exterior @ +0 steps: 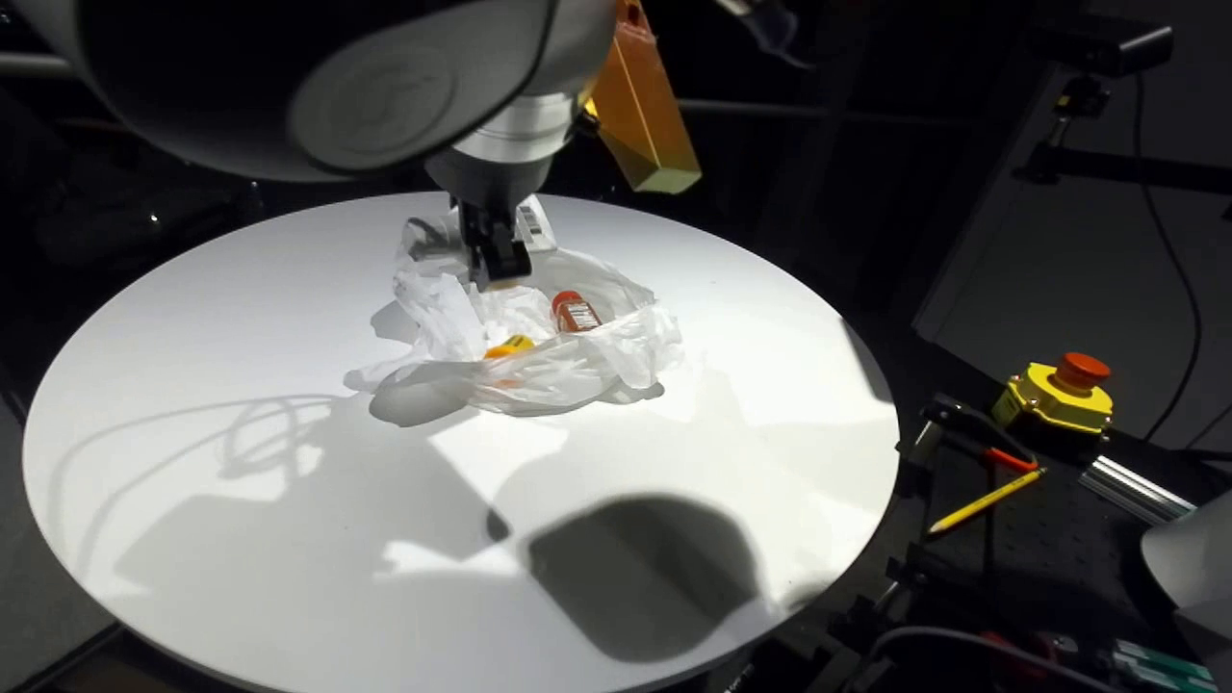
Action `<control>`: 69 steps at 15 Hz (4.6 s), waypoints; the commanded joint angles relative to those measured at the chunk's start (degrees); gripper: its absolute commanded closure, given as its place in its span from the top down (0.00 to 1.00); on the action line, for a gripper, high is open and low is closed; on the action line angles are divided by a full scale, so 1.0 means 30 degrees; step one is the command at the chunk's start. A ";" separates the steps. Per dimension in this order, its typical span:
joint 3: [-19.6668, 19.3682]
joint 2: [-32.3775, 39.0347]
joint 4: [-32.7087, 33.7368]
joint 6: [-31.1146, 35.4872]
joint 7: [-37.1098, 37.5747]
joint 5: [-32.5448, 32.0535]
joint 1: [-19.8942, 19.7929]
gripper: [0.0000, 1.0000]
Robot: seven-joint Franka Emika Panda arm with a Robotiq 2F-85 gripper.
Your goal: Place the containers on the table inside the white plastic, pull up the plastic bag
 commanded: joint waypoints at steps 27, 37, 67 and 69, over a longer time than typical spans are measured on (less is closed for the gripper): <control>-0.2744 0.3231 0.8332 0.0320 0.0297 0.7651 0.0272 1.00; -0.0766 0.4850 1.0161 -0.0053 -0.0642 0.3232 -0.1058 1.00; 0.0142 0.9202 1.3480 0.0622 -0.0846 -0.3435 -0.1623 0.68; -0.0002 0.9247 1.3612 0.0776 -0.0848 -0.3468 -0.1553 0.51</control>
